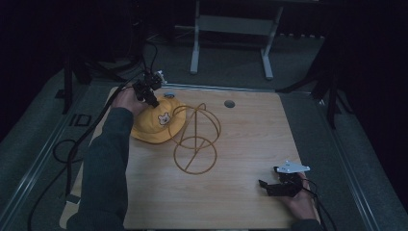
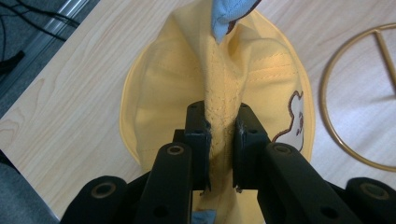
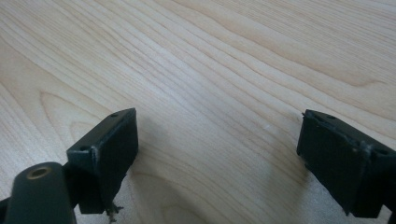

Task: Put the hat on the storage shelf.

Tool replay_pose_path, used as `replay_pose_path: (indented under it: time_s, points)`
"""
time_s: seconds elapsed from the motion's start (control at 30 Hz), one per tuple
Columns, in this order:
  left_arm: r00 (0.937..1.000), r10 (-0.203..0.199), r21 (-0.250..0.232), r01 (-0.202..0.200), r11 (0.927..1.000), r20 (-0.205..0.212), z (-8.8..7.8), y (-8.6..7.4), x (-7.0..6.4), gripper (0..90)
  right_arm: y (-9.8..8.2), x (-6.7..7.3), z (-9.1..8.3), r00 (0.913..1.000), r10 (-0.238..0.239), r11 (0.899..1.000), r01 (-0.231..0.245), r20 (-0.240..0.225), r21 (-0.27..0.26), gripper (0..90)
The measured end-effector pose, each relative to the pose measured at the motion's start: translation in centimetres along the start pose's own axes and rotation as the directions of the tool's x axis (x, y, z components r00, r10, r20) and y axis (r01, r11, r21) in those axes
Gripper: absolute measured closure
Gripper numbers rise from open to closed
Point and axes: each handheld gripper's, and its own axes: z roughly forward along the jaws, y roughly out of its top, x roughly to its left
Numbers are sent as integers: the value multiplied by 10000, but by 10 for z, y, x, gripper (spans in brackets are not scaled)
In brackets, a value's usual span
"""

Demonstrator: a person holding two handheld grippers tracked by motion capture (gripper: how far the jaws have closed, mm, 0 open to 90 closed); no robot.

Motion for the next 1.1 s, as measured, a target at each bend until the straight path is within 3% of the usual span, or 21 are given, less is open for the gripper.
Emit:
replay_pose_path:
  time_s: [0.17,0.63,1.1]
  points:
    - [9993,363,39,-364,9993,56,-9,-4,-6,789,0,0,0,10000,13,10000,-13,-3,-8,125]
    - [9976,642,-533,-627,9966,272,-44,-22,1,788,0,0,0,10000,24,10000,-24,3,-13,125]
    - [9915,1156,-1225,-1076,9866,601,-71,-36,6,787,0,0,0,10000,10,10000,-10,6,-24,125]
